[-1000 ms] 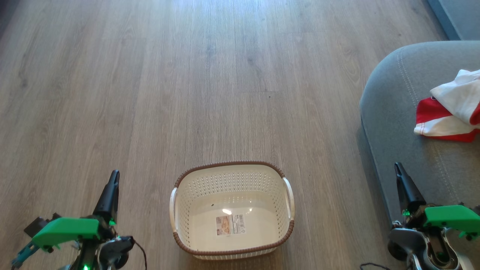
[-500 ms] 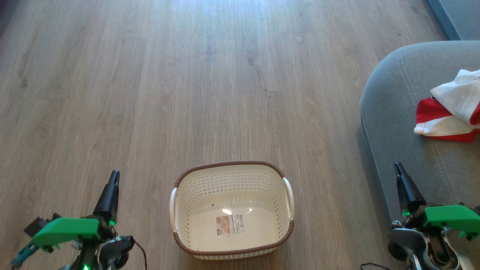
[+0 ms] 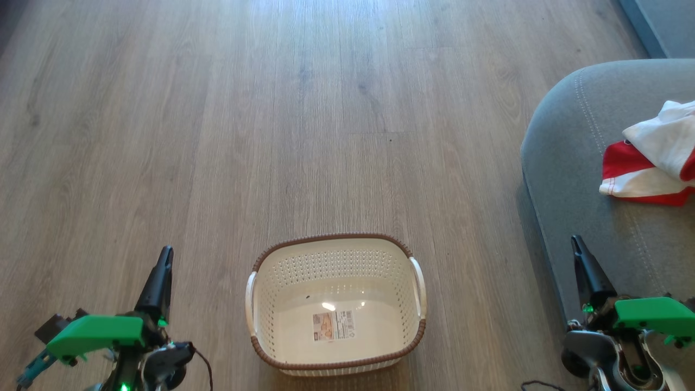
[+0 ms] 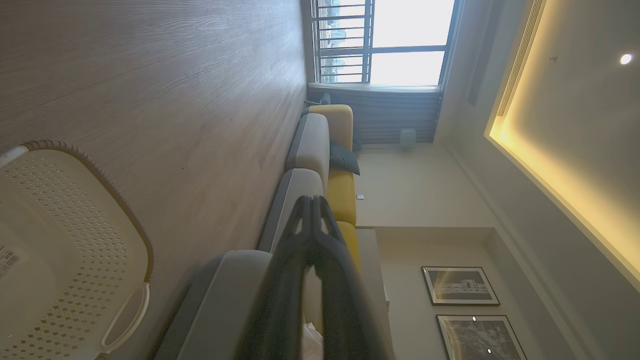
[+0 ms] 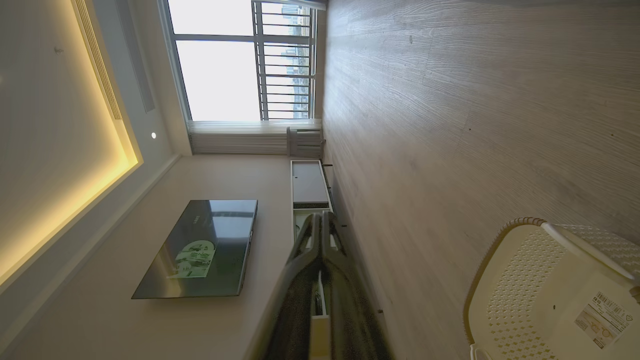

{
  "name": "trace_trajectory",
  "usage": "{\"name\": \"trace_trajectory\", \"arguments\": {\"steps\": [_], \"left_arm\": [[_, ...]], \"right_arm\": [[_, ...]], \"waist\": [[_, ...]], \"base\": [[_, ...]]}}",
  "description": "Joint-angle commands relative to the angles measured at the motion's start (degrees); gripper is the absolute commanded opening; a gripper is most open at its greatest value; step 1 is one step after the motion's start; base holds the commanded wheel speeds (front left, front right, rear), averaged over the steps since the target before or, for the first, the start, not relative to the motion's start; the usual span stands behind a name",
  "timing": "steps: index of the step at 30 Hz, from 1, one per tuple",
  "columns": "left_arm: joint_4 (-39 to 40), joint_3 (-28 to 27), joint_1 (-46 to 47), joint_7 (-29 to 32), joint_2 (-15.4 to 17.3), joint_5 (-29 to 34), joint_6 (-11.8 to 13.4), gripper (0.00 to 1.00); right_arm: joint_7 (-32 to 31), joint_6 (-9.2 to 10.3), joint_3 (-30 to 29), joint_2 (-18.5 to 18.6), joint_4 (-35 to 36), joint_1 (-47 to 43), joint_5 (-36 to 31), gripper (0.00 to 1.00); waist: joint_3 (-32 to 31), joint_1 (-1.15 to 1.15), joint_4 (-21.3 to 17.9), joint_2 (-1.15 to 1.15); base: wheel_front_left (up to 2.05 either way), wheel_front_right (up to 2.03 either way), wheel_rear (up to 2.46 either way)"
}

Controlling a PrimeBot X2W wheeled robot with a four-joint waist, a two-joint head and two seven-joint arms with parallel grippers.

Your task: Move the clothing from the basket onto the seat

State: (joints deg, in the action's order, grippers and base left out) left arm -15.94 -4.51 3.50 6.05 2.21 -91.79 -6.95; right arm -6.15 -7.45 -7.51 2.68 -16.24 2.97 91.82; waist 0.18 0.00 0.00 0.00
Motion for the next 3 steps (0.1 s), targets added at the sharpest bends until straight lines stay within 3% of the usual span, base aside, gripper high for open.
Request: {"name": "trace_trajectory", "arguments": {"steps": [1,3], "left_arm": [[1.9,-2.0,2.7,0.4,0.7,-0.4,-0.5,0.0],[1.9,-2.0,2.7,0.4,0.7,-0.4,-0.5,0.0]], "right_arm": [[-0.3,-0.03,1.0,0.2,2.2,3.2,0.4,0.0],[-0.3,-0.03,1.0,0.2,2.2,3.2,0.4,0.0]], "waist": [[0.0,0.0,0.0,0.0],[0.0,0.0,0.0,0.0]], "base": [[0.0,0.0,0.0],[0.0,0.0,0.0]]}}
